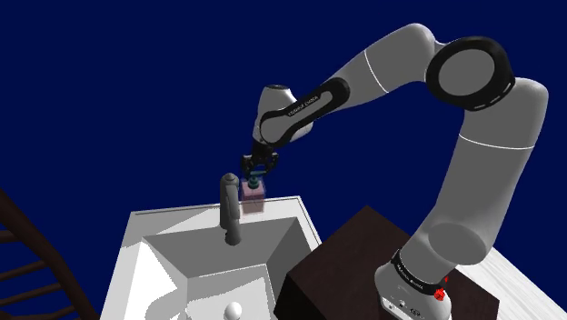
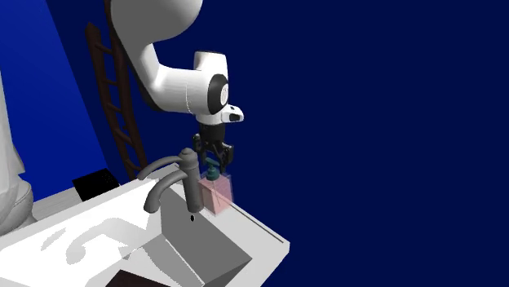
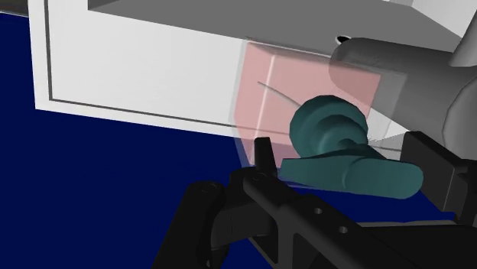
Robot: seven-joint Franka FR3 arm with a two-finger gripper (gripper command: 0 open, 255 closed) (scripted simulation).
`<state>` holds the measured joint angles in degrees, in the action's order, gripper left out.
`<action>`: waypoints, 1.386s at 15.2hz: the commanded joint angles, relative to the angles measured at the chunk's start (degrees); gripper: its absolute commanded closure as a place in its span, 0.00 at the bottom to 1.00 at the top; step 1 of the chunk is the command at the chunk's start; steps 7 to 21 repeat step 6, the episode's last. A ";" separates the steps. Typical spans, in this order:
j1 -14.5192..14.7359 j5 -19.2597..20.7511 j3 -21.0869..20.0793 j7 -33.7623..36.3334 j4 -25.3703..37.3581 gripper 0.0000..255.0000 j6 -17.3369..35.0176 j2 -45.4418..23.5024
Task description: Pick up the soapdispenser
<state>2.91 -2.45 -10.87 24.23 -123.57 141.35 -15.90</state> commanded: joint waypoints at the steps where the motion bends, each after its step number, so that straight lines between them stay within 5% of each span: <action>1: -0.12 -0.24 -0.10 -0.11 0.26 1.00 -1.46 1.21; 21: -0.25 -0.55 -0.22 -0.19 0.74 1.00 -3.62 2.90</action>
